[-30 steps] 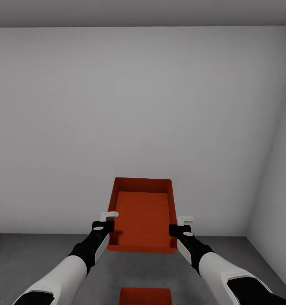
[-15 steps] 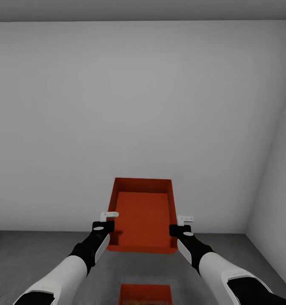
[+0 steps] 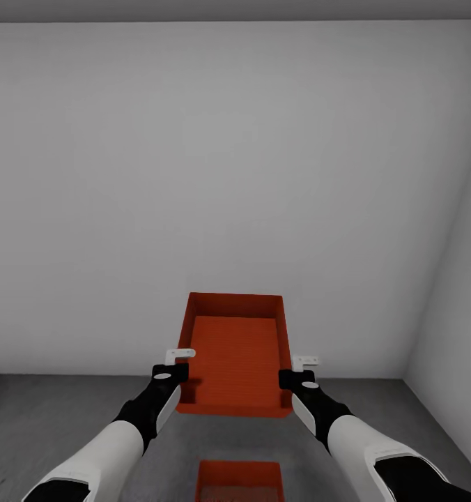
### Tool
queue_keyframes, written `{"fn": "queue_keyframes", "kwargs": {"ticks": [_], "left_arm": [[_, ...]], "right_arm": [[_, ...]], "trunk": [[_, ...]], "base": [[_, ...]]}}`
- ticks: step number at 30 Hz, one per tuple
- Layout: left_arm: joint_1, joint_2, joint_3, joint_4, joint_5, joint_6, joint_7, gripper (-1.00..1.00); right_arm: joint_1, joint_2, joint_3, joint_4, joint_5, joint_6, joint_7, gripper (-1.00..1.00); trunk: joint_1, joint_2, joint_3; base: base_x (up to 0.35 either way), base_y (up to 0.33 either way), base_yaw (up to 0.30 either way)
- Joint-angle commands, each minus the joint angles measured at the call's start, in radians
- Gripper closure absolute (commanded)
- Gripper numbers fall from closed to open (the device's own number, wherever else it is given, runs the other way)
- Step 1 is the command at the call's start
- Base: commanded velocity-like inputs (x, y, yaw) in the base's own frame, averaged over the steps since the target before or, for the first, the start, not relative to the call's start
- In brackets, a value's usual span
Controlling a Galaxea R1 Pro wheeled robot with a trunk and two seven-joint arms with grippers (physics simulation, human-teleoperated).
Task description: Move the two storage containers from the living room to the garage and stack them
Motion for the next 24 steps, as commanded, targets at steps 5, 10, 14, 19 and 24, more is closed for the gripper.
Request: {"fn": "queue_keyframes", "kwargs": {"ticks": [5, 10, 14, 19, 24], "left_arm": [[0.0, 0.026, 0.0, -0.004, -0.02, 0.009, 0.029, 1.0], [0.0, 0.026, 0.0, -0.004, -0.02, 0.009, 0.029, 1.0], [0.0, 0.026, 0.0, -0.003, -0.02, 0.009, 0.029, 1.0], [0.0, 0.026, 0.001, -0.001, -0.02, 0.009, 0.029, 1.0], [0.0, 0.026, 0.001, 0.002, -0.02, 0.009, 0.029, 1.0]], "right_arm": [[0.0, -0.023, -0.006, 0.001, -0.005, -0.003, -0.007, 1.0], [0.0, -0.023, -0.006, 0.001, -0.005, -0.003, -0.007, 1.0], [0.0, -0.023, -0.006, 0.001, -0.005, -0.003, -0.007, 1.0], [0.0, -0.023, -0.006, 0.001, -0.005, -0.004, -0.007, 1.0], [0.0, -0.023, -0.006, 0.001, -0.005, -0.004, -0.007, 1.0]], "trunk": [[0.0, -0.001, -0.008], [0.0, -0.001, -0.017], [0.0, -0.001, -0.023], [0.0, -0.001, -0.031], [0.0, -0.001, -0.039]], "base": [[0.0, 0.0, 0.0], [0.0, 0.0, 0.0], [0.0, 0.0, 0.0], [0.0, 0.0, 0.0], [0.0, 0.0, 0.0]]}}
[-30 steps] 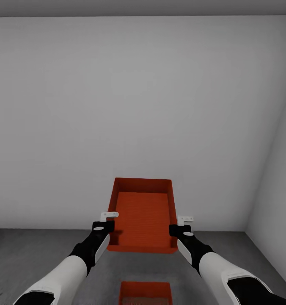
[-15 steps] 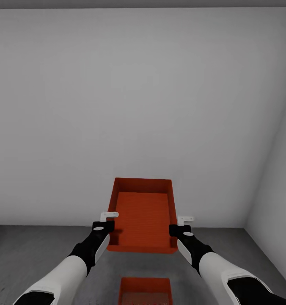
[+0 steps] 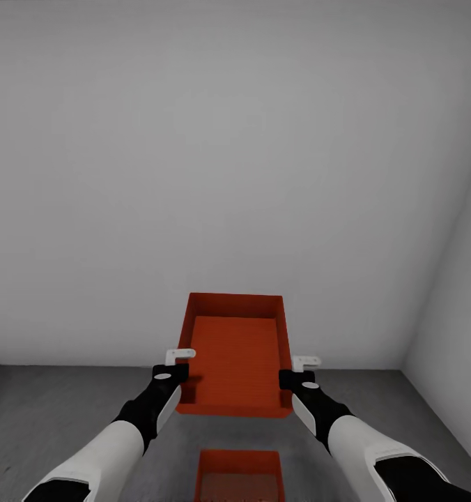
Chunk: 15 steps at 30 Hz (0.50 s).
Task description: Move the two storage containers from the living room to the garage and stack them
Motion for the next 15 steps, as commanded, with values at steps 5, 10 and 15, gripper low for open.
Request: {"fn": "queue_keyframes", "kwargs": {"ticks": [5, 10, 15], "left_arm": [[0.0, 0.027, -0.003, -0.001, -0.012, 0.01, 0.032, 1.0], [0.0, 0.027, -0.003, -0.001, -0.012, 0.01, 0.032, 1.0], [0.0, 0.027, -0.003, -0.002, -0.012, 0.01, 0.032, 1.0]], "right_arm": [[-0.001, -0.021, -0.011, -0.001, 0.003, -0.002, -0.007, 1.0], [-0.001, -0.021, -0.011, -0.001, 0.003, -0.003, -0.007, 1.0], [-0.001, -0.021, -0.011, -0.001, 0.003, -0.003, -0.007, 1.0]], "trunk": [[0.0, -0.001, -0.008], [0.0, -0.001, -0.016], [0.0, -0.001, -0.025]], "base": [[0.0, 0.0, 0.0], [0.0, 0.0, 0.0], [0.0, 0.0, 0.0]]}}
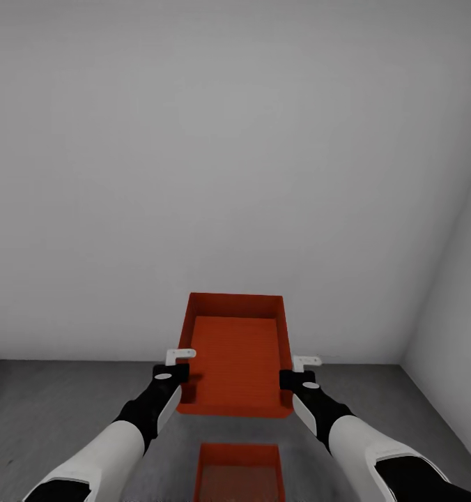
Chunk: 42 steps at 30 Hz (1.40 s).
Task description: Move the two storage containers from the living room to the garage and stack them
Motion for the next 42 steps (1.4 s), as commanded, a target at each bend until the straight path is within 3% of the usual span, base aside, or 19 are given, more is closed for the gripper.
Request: {"fn": "queue_keyframes", "kwargs": {"ticks": [1, 42], "left_arm": [[0.0, 0.031, -0.002, -0.001, -0.011, 0.01, 0.028, 1.0], [0.0, 0.031, -0.001, 0.003, -0.011, 0.01, 0.026, 1.0]], "right_arm": [[-0.001, -0.018, -0.011, -0.002, 0.003, -0.002, -0.012, 1.0], [-0.001, -0.018, -0.011, -0.002, 0.003, 0.001, -0.012, 1.0]], "trunk": [[0.0, -0.001, -0.002], [0.0, -0.001, -0.067]], "base": [[0.0, 0.0, 0.0], [0.0, -0.023, 0.0]]}}
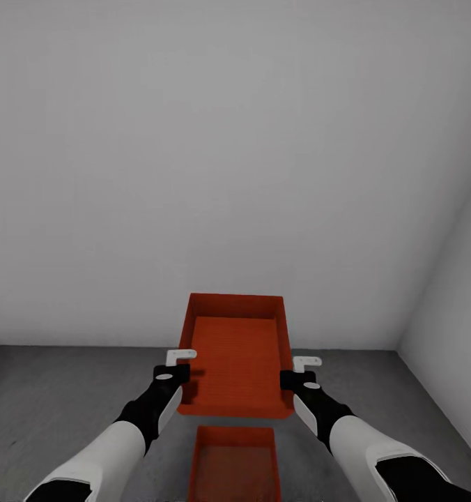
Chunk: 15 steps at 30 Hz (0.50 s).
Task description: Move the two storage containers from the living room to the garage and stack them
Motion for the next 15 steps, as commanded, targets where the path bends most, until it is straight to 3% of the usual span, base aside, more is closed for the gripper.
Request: {"fn": "queue_keyframes", "kwargs": {"ticks": [1, 15], "left_arm": [[0.0, 0.035, -0.003, -0.001, -0.01, 0.01, 0.022, 1.0], [0.0, 0.035, -0.003, 0.0, -0.01, 0.01, 0.022, 1.0]], "right_arm": [[-0.002, -0.014, -0.012, -0.002, 0.004, -0.002, -0.016, 1.0], [-0.002, -0.014, -0.012, -0.002, 0.004, -0.002, -0.016, 1.0]], "trunk": [[0.001, -0.003, -0.004], [0.001, -0.003, -0.026]], "base": [[0.0, 0.0, 0.0], [0.0, 0.0, 0.0]]}}
